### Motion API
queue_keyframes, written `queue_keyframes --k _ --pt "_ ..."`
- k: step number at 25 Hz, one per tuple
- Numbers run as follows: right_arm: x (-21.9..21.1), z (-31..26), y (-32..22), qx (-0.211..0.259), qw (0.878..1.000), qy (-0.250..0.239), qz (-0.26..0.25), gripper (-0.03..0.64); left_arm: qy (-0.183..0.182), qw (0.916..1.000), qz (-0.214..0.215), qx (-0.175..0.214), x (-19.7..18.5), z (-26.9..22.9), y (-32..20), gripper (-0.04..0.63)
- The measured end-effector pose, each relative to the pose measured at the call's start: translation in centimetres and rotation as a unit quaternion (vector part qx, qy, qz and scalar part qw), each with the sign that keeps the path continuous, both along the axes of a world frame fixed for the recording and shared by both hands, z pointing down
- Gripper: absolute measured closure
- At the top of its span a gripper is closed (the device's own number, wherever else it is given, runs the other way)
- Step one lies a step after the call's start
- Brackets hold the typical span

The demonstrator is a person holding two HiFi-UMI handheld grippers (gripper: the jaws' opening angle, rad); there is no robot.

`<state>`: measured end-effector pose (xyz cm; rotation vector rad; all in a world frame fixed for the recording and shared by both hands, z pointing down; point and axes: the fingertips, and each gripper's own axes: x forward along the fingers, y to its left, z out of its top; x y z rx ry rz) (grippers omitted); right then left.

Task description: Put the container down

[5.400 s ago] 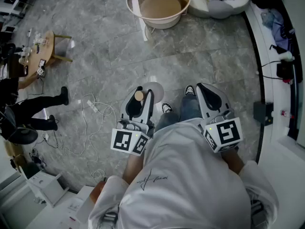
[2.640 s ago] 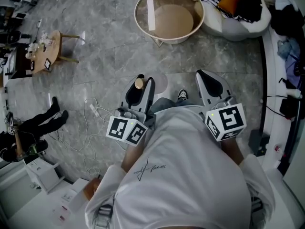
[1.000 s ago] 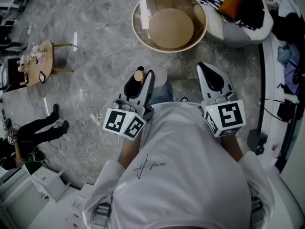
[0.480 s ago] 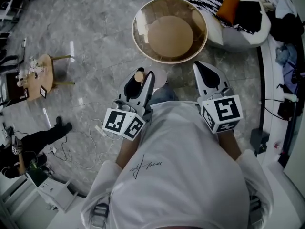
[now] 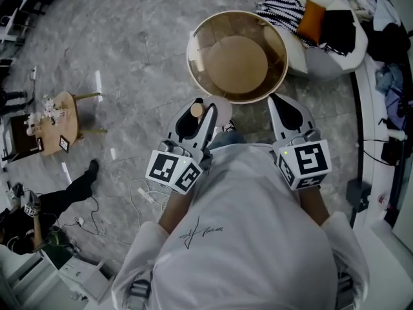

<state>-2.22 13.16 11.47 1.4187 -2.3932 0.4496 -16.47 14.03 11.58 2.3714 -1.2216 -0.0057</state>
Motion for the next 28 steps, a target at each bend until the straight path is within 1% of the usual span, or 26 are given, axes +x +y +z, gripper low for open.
queue_keyframes --k 6,11,15,19,28 --pt "-1.0 -0.2 -1.0 0.004 1.000 0.010 0.003 0.601 0.003 1.0000 0.003 0.004 -1.2 0.2 -1.3 0.449" --pt "-0.6 -0.1 -1.0 0.001 1.000 0.019 0.012 0.601 0.011 0.9999 0.007 0.000 -1.4 0.1 -1.6 0.449" --pt "-0.4 0.3 -0.9 -0.004 1.000 0.016 0.016 0.601 0.011 0.9999 0.011 -0.002 -1.3 0.2 -1.7 0.449" --pt "-0.4 1.0 -0.8 -0.012 1.000 0.016 0.010 0.601 0.017 0.9998 0.007 -0.007 -1.4 0.5 -1.8 0.449" --pt "-0.1 1.7 -3.0 -0.012 1.000 0.017 -0.009 0.601 0.011 0.9998 -0.010 -0.010 -1.2 0.8 -3.5 0.449"
